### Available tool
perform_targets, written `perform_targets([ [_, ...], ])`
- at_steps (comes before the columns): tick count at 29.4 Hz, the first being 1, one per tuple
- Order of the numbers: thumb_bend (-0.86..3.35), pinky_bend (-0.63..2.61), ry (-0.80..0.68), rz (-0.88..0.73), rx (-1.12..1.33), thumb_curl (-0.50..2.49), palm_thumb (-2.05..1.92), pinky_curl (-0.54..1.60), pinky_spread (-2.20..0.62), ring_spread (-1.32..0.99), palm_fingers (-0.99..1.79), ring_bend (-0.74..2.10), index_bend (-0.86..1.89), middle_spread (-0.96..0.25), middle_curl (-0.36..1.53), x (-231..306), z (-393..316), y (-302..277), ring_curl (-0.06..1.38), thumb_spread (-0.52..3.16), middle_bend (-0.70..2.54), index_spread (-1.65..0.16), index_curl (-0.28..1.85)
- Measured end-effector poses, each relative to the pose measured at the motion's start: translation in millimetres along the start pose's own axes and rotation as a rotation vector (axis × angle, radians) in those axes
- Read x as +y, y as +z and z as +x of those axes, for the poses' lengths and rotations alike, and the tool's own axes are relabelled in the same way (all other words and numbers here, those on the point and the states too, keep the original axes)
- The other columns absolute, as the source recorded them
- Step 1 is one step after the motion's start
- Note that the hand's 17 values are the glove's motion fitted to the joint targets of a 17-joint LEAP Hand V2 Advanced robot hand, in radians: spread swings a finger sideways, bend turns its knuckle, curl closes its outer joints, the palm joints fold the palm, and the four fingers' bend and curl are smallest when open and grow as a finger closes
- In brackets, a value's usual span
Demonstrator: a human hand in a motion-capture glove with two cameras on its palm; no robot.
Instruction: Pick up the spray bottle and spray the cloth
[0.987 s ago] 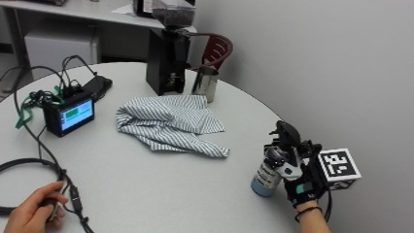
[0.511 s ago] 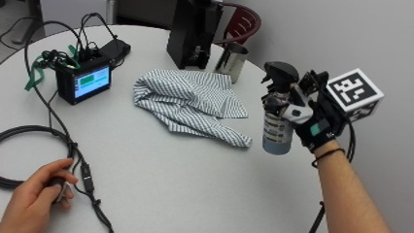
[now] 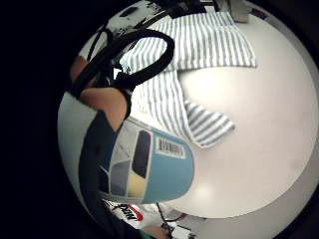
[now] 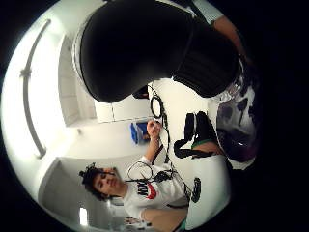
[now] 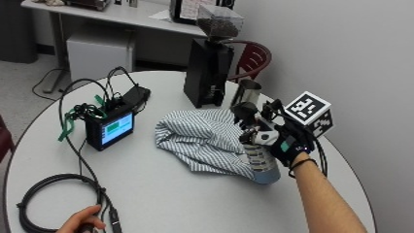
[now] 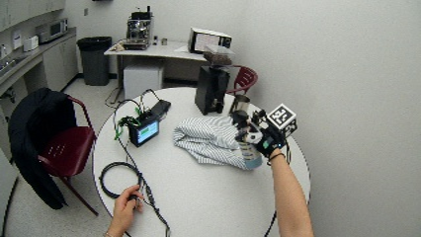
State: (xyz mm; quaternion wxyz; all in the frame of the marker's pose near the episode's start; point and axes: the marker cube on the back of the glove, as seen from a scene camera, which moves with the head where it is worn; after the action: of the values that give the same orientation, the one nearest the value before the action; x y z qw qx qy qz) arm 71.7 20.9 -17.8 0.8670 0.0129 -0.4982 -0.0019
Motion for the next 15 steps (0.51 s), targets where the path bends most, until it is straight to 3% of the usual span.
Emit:
perform_targets([
  [8,-0.03,0.27,-0.025,0.033,0.063,0.55,0.96,0.36,0.10,-0.10,1.05,0.52,0.08,-0.07,0.43,-17.7,-65.7,-27.1,0.40,0.80,0.27,-0.30,0.24],
  [15,-0.03,0.29,0.071,-0.043,0.059,0.56,0.95,0.37,0.08,-0.10,1.06,0.53,0.08,-0.06,0.43,-22.5,-25.0,13.9,0.41,0.80,0.27,-0.30,0.23],
])
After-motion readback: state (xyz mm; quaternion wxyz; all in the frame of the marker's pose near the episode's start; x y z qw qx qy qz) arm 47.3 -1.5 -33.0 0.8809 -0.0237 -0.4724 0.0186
